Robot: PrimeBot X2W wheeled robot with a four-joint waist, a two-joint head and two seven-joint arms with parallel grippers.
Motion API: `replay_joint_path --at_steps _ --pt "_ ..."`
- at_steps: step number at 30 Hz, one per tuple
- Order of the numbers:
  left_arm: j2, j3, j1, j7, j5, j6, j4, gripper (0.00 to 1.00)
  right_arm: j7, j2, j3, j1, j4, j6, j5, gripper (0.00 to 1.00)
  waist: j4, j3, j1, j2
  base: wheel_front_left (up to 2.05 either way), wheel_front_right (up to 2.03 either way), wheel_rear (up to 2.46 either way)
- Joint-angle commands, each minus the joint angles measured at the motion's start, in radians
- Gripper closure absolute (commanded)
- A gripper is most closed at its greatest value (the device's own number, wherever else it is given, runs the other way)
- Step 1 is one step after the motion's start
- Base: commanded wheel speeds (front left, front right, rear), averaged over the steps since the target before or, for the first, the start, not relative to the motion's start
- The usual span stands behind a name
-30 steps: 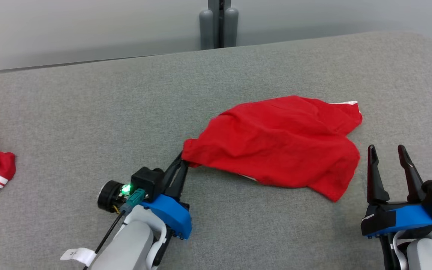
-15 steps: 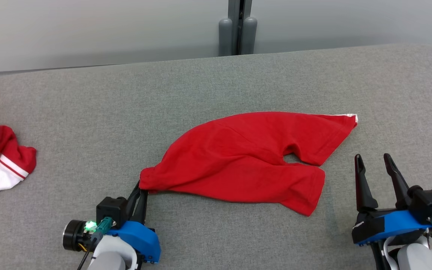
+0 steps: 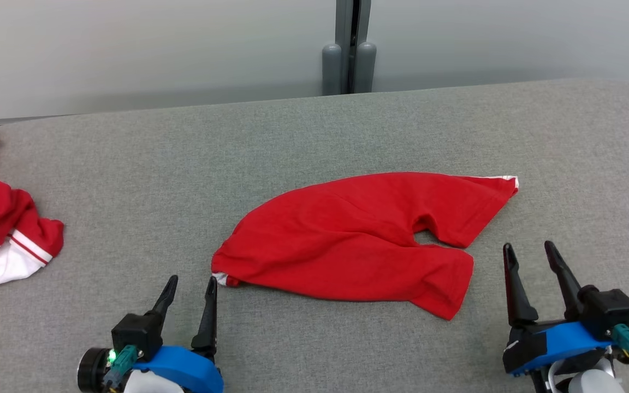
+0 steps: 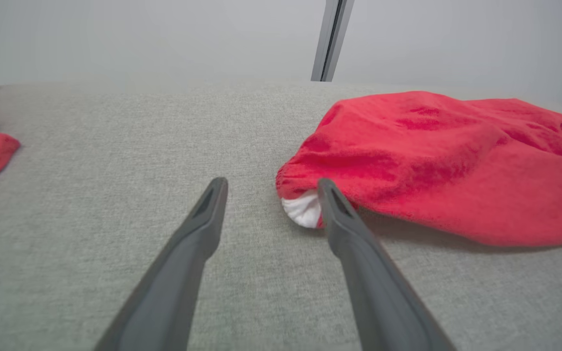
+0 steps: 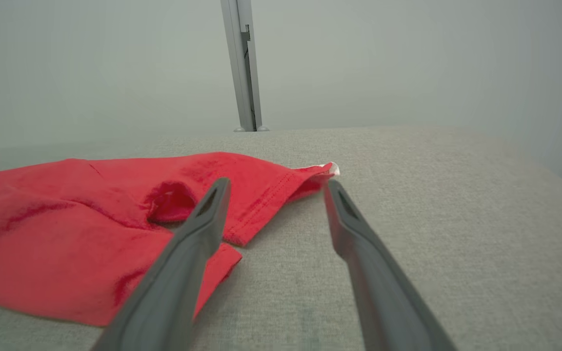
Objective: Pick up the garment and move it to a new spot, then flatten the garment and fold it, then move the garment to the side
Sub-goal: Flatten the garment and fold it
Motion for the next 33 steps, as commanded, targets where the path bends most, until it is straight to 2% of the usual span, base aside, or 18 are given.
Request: replay_joint_path --at_steps 1,8,12,15,16,17,18,19,20,21,27,30,33 --pt "0.004 0.024 0.030 -0.003 0.010 -0.004 -0.029 0.00 0.000 -0.001 0.017 0.024 0.008 0.000 -0.001 0.00 0.006 -0.002 0.0000 0.0000 0.00 0.00 0.00" --pt "-0.018 0.087 0.099 -0.003 0.027 -0.018 -0.105 0.00 0.000 -0.001 0.094 0.066 0.122 0.000 0.017 0.00 0.039 -0.004 0.0000 0.0000 0.00 0.00 0.00" --pt "-0.033 0.104 0.111 -0.003 0.037 -0.026 -0.119 0.00 0.000 -0.001 0.114 0.048 0.195 0.000 0.018 0.00 0.051 -0.006 0.0000 0.0000 0.00 0.00 0.00" --pt "-0.047 0.118 0.114 -0.003 0.053 -0.036 -0.127 0.00 0.000 -0.001 0.149 -0.003 0.296 0.000 0.032 0.00 0.066 -0.007 0.0000 0.0000 0.00 0.00 0.00" --pt "-0.051 0.119 0.114 -0.003 0.056 -0.039 -0.127 0.00 0.002 -0.001 0.161 -0.013 0.325 0.000 0.037 0.22 0.070 -0.007 0.0000 0.0000 0.00 0.00 0.00" --pt "-0.055 0.120 0.114 -0.003 0.061 -0.042 -0.127 0.00 0.005 -0.001 0.174 -0.024 0.350 0.000 0.042 0.52 0.074 -0.009 0.0000 0.0000 0.00 0.00 0.00" --pt "-0.058 0.124 0.115 -0.003 0.062 -0.043 -0.128 0.00 0.005 0.000 0.191 -0.036 0.369 0.000 0.049 0.64 0.077 -0.011 0.0000 0.0000 0.00 0.00 0.00" --pt "-0.060 0.128 0.117 -0.003 0.065 -0.045 -0.128 0.00 0.005 0.000 0.210 -0.047 0.381 0.000 0.057 0.86 0.079 -0.013 0.0000 0.0000 0.00 0.00 0.00" --pt "-0.060 0.128 0.117 -0.003 0.065 -0.045 -0.128 0.00 0.005 0.000 0.210 -0.047 0.381 0.000 0.057 0.86 0.079 -0.013 0.0000 0.0000 0.00 0.00 0.00" --pt "-0.061 0.133 0.118 -0.003 0.067 -0.047 -0.128 0.00 0.004 0.001 0.223 -0.058 0.378 0.000 0.069 1.00 0.079 -0.015 0.0000 0.0000 0.00 0.00 0.00" --pt "-0.070 0.164 0.147 -0.003 0.080 -0.052 -0.124 0.00 0.000 -0.002 0.295 -0.055 0.267 0.000 0.095 1.00 0.056 -0.041 0.0000 0.0000 0.00 0.00 0.00" --pt "-0.073 0.179 0.162 -0.003 0.085 -0.054 -0.122 0.00 0.030 -0.003 0.369 -0.037 0.154 0.000 0.155 1.00 0.037 -0.058 0.0000 0.0000 0.00 0.00 0.00" --pt "-0.078 0.188 0.164 -0.003 0.092 -0.060 -0.127 0.00 0.093 -0.037 0.417 -0.030 0.012 0.000 0.221 1.00 0.026 -0.070 0.0000 0.0000 0.00 0.00 0.00"
